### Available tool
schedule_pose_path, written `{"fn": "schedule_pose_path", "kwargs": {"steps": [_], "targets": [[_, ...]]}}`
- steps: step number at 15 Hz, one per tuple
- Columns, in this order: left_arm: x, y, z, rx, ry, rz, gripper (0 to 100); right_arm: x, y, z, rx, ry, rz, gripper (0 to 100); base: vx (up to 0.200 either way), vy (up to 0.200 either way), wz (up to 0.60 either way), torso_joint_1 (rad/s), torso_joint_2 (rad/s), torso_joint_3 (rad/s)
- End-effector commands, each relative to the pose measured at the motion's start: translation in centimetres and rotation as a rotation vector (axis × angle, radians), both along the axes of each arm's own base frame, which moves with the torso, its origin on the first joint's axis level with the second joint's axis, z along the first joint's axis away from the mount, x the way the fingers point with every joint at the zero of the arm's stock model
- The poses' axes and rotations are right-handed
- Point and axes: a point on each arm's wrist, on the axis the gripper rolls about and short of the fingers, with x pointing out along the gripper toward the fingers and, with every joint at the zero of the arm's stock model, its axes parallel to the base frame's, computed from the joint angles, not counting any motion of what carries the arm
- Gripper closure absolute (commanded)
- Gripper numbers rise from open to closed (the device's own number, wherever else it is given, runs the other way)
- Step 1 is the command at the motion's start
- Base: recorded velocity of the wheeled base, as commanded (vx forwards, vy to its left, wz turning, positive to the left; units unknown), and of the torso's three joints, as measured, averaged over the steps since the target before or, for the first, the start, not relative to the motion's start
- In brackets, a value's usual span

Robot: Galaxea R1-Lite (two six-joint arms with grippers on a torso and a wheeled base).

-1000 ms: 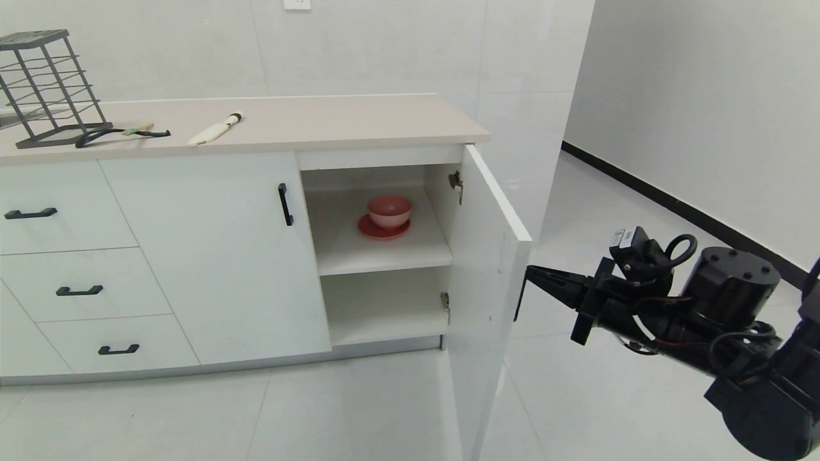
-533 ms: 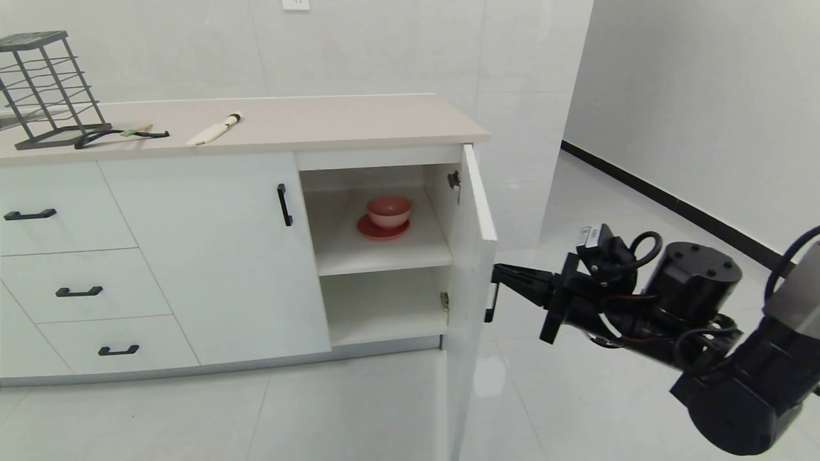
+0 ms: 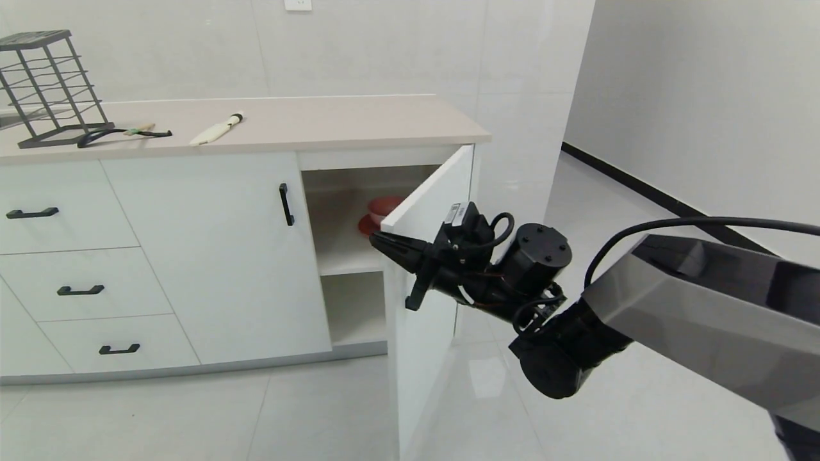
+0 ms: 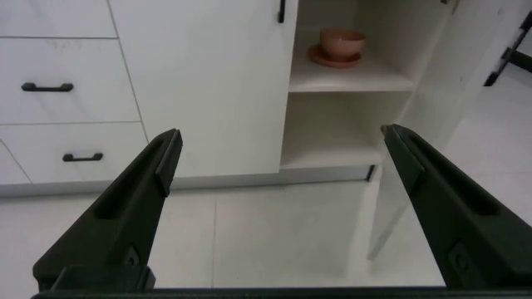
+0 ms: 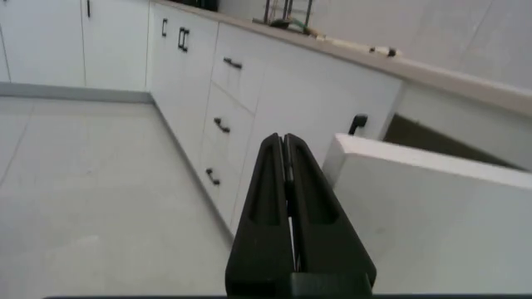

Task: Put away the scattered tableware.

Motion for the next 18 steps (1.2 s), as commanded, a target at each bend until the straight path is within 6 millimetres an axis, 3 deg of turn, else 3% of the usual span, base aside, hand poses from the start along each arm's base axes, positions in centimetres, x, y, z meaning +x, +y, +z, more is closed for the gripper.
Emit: {"fn": "schedule_pose_path", "kwargs": {"steps": [1, 3, 6, 7, 8, 9, 11, 15, 16, 18], "targets": [[0.0, 0.0, 0.0, -0.001, 0.0, 0.001, 0, 0.4, -1.7, 1.0, 0.008, 0.005, -0.042, 100, 0.0, 0.0, 0.0, 0.0, 0.0, 0.0], [0.0, 0.0, 0.0, -0.001, 0.0, 0.001, 0, -0.7, -2.2, 2.6, 0.009, -0.02, 0.005, 100, 0.0, 0.0, 0.0, 0.0, 0.0, 0.0], [0.0, 0.0, 0.0, -0.006, -0.002, 0.003, 0, -7.9, -3.1, 3.5, -0.07, 0.055, 0.139, 100, 0.0, 0.0, 0.0, 0.0, 0.0, 0.0], [0.0, 0.0, 0.0, -0.006, 0.0, 0.003, 0, -9.1, -4.0, 3.4, -0.089, 0.072, 0.142, 100, 0.0, 0.0, 0.0, 0.0, 0.0, 0.0], [0.0, 0.0, 0.0, -0.006, -0.002, 0.003, 0, -11.3, -6.3, 3.8, -0.115, 0.099, 0.13, 100, 0.0, 0.0, 0.0, 0.0, 0.0, 0.0], [0.0, 0.0, 0.0, -0.006, -0.002, 0.003, 0, -12.3, -7.7, 4.3, -0.118, 0.105, 0.113, 100, 0.0, 0.0, 0.0, 0.0, 0.0, 0.0], [0.0, 0.0, 0.0, -0.006, -0.002, 0.003, 0, -15.6, -13.1, 6.7, -0.083, 0.067, 0.03, 100, 0.0, 0.0, 0.0, 0.0, 0.0, 0.0], [0.0, 0.0, 0.0, -0.006, 0.0, 0.003, 0, -21.6, -22.7, 8.3, -0.011, -0.055, -0.324, 100, 0.0, 0.0, 0.0, 0.0, 0.0, 0.0], [0.0, 0.0, 0.0, -0.006, 0.0, 0.003, 0, -23.0, -24.4, 9.4, 0.018, -0.132, -0.441, 100, 0.0, 0.0, 0.0, 0.0, 0.0, 0.0], [0.0, 0.0, 0.0, -0.006, 0.0, 0.003, 0, -27.1, -25.6, 10.4, 0.052, -0.256, -0.524, 100, 0.0, 0.0, 0.0, 0.0, 0.0, 0.0]]}}
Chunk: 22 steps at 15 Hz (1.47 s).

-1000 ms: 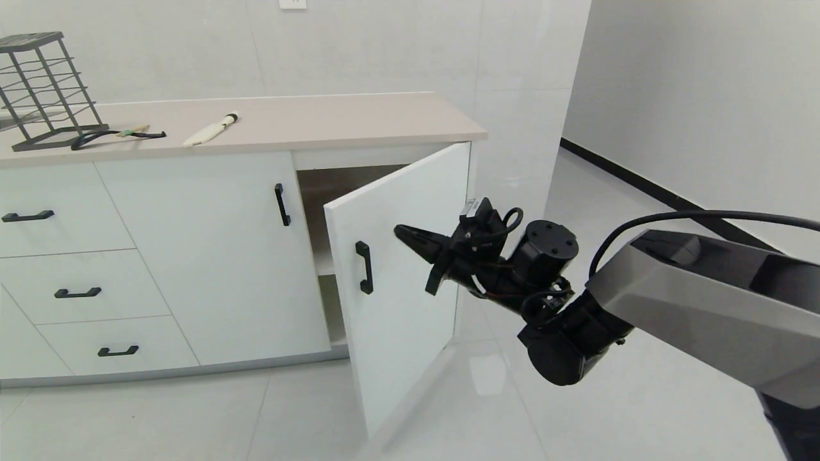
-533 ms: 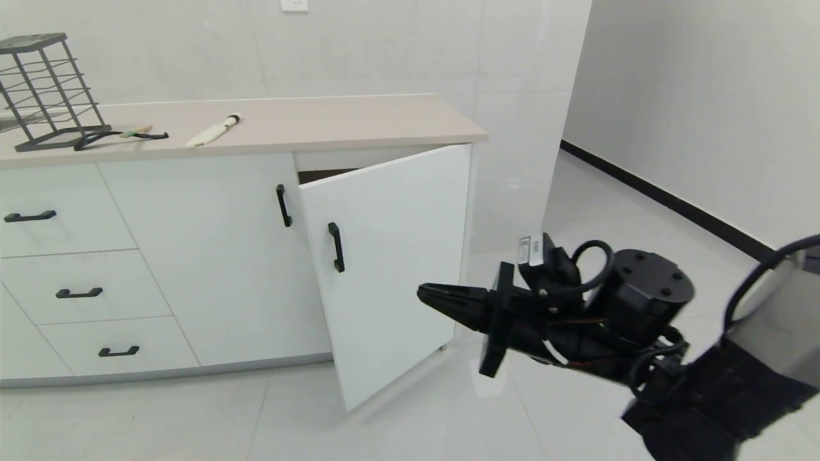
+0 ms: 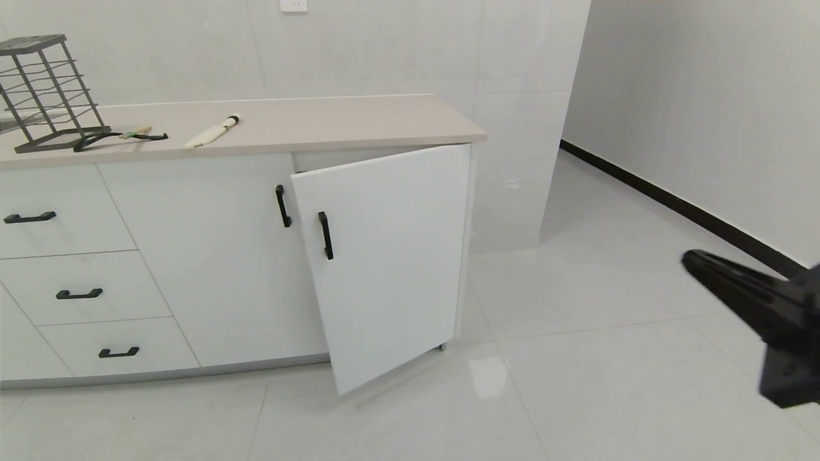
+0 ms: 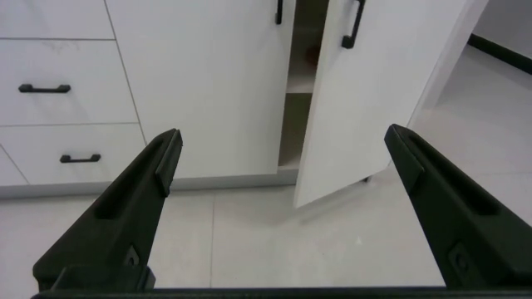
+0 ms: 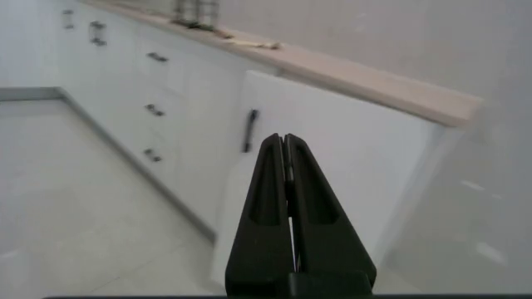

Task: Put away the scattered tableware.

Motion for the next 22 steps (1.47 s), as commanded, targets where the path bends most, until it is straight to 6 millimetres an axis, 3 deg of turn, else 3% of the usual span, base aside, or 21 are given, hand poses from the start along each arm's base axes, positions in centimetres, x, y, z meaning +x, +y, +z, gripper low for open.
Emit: {"fn": "schedule_pose_path", "kwargs": {"steps": [1, 4, 6, 8, 11, 16, 18, 22], "targets": [[0.0, 0.0, 0.0, -0.001, -0.001, -0.001, 0, -9.2, -3.4, 1.5, 0.03, -0.277, -0.22, 100, 0.0, 0.0, 0.0, 0.0, 0.0, 0.0], [0.0, 0.0, 0.0, -0.001, -0.001, -0.001, 0, -15.4, -3.8, -2.1, 0.01, -0.306, -0.218, 100, 0.0, 0.0, 0.0, 0.0, 0.0, 0.0], [0.0, 0.0, 0.0, -0.001, 0.0, -0.001, 0, -17.0, -4.0, -4.3, -0.011, -0.313, -0.226, 100, 0.0, 0.0, 0.0, 0.0, 0.0, 0.0], [0.0, 0.0, 0.0, -0.001, 0.0, -0.001, 0, -16.1, -4.2, -4.5, 0.063, -0.197, -0.395, 100, 0.0, 0.0, 0.0, 0.0, 0.0, 0.0], [0.0, 0.0, 0.0, -0.001, 0.0, -0.001, 0, -15.7, -4.4, -9.2, 0.041, 0.2, -0.628, 100, 0.0, 0.0, 0.0, 0.0, 0.0, 0.0], [0.0, 0.0, 0.0, -0.008, -0.001, -0.001, 0, -15.6, -4.4, -9.6, 0.112, 0.281, -0.614, 100, 0.0, 0.0, 0.0, 0.0, 0.0, 0.0], [0.0, 0.0, 0.0, 0.001, 0.002, -0.002, 0, -15.6, -4.5, -9.6, 0.121, 0.284, -0.623, 100, 0.0, 0.2, 0.0, -0.002, 0.0, 0.0], [0.0, 0.0, 0.0, 0.024, 0.002, -0.008, 0, -15.6, -4.6, -9.6, 0.15, 0.289, -0.698, 100, 0.2, 0.05, 0.0, 0.0, 0.0, 0.005]]}}
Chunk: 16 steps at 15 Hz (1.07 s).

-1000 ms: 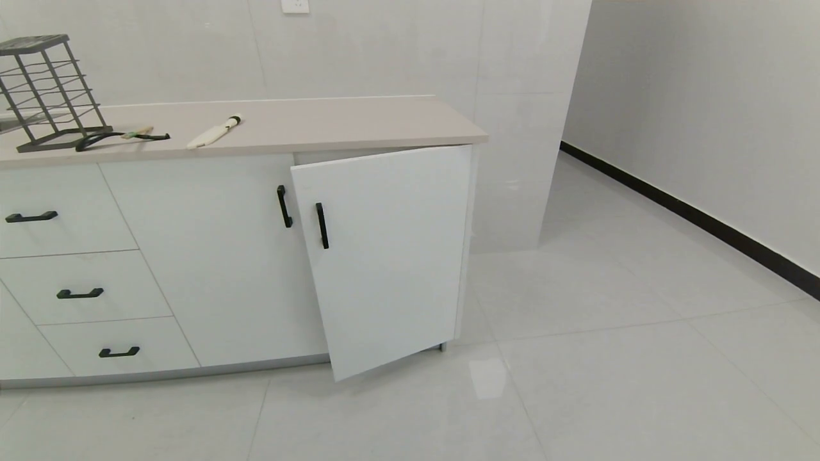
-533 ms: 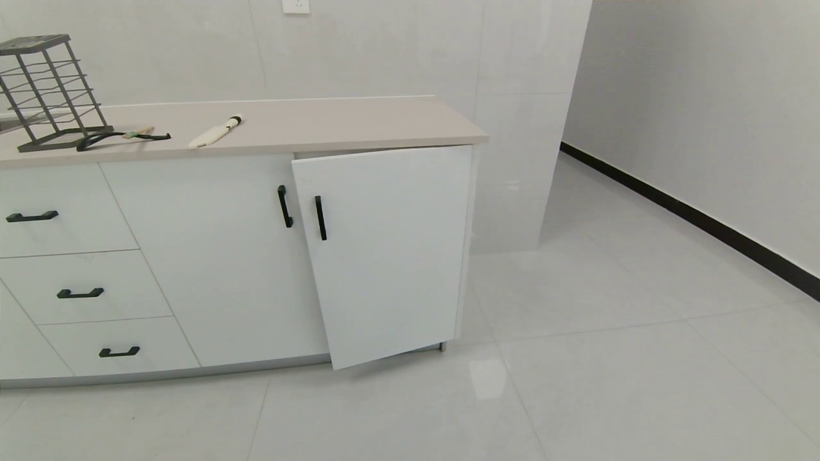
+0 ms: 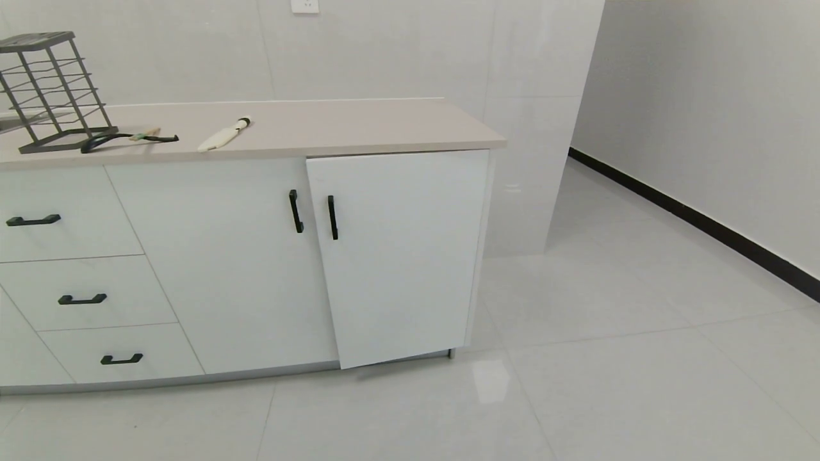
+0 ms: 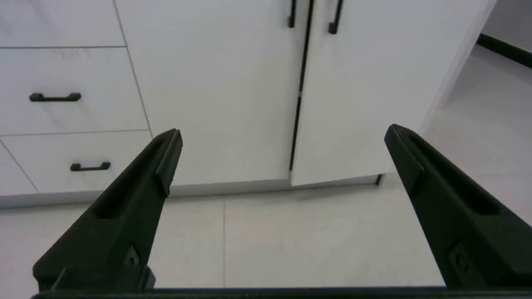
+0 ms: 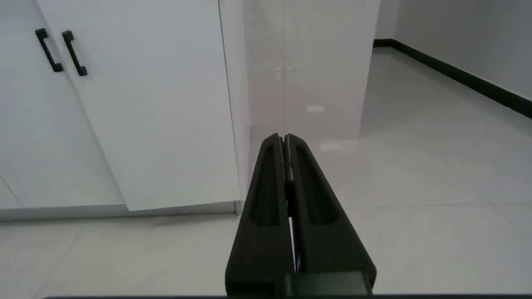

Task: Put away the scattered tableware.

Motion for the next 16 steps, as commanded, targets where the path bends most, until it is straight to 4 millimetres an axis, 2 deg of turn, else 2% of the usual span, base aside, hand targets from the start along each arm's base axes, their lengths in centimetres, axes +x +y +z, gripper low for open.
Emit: {"fn": "schedule_pose_path", "kwargs": {"steps": [1, 8, 9, 10, 14, 16], "targets": [[0.0, -0.01, 0.0, -0.001, -0.001, 0.002, 0, 0.01, -0.01, -0.01, 0.001, 0.003, 0.0, 100, 0.2, 0.0, 0.0, 0.007, 0.01, 0.002], [0.0, -0.01, 0.0, -0.003, -0.001, 0.002, 0, 0.01, -0.01, -0.01, -0.002, 0.002, 0.0, 100, 0.2, 0.0, 0.0, 0.0, 0.0, 0.003], [0.0, -0.01, 0.0, -0.003, -0.001, 0.002, 0, 0.01, -0.01, -0.01, -0.004, 0.002, 0.0, 100, 0.2, 0.2, 0.0, -0.002, 0.0, -0.002], [0.0, 0.0, 0.0, -0.003, -0.001, 0.003, 0, 0.01, -0.01, -0.01, -0.005, 0.002, 0.0, 100, 0.0, 0.0, 0.0, 0.0, 0.0, 0.0], [0.0, 0.0, 0.0, -0.006, -0.001, 0.005, 0, 0.01, -0.02, -0.02, -0.013, 0.003, -0.005, 100, 0.0, 0.0, 0.6, 0.004, 0.0, 0.001], [0.0, 0.0, 0.02, -0.006, -0.002, 0.006, 0, 0.01, -0.01, -0.02, -0.011, 0.003, 0.0, 100, 0.0, 0.0, 0.0, 0.0, 0.0, 0.0]]}}
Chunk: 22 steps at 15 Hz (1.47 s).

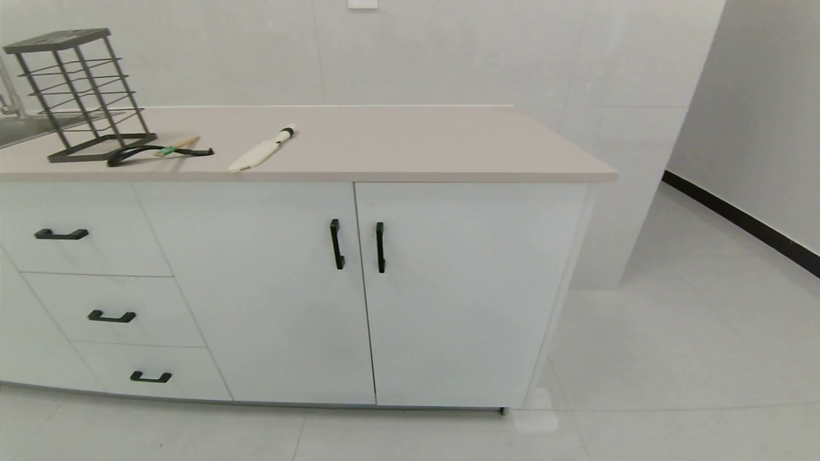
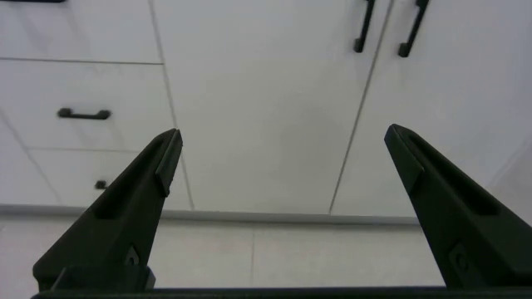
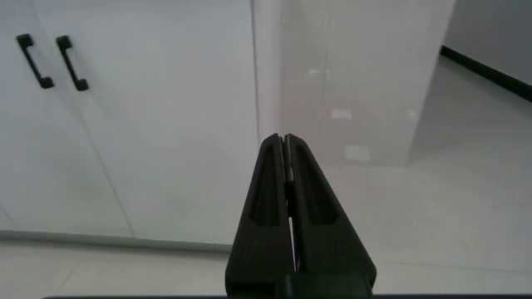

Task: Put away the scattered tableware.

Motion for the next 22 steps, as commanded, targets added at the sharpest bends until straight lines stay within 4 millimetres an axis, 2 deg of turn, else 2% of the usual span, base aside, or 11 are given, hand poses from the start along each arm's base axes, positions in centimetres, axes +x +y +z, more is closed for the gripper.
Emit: {"fn": "schedule_pose_path", "kwargs": {"steps": [1, 13, 14, 20, 22], "targets": [[0.0, 0.0, -0.01, -0.001, 0.0, 0.0, 0, 0.02, 0.0, 0.0, -0.001, 0.002, 0.0, 100, 0.0, 0.0, 0.0, 0.0, 0.0, 0.0], [0.0, 0.0, -0.02, -0.001, 0.002, -0.002, 0, 0.02, 0.0, 0.0, -0.003, 0.002, 0.0, 100, 0.0, 0.2, 0.0, 0.0, 0.0, 0.004], [0.0, 0.0, -0.02, -0.001, 0.002, -0.002, 0, 0.02, 0.0, 0.0, -0.003, 0.002, 0.0, 100, 0.2, 0.2, 0.0, 0.002, 0.0, 0.002], [0.0, 0.0, -0.02, -0.001, 0.002, -0.002, 0, 0.02, -0.01, 0.0, -0.074, -0.006, -0.008, 100, 0.2, 0.0, 0.0, 0.002, 0.0, 0.002], [0.0, 0.0, -0.01, -0.007, 0.0, 0.001, 0, 0.02, 0.0, 0.0, -0.077, -0.007, -0.006, 100, 0.0, 0.0, 0.0, 0.0, 0.0, 0.0]]}}
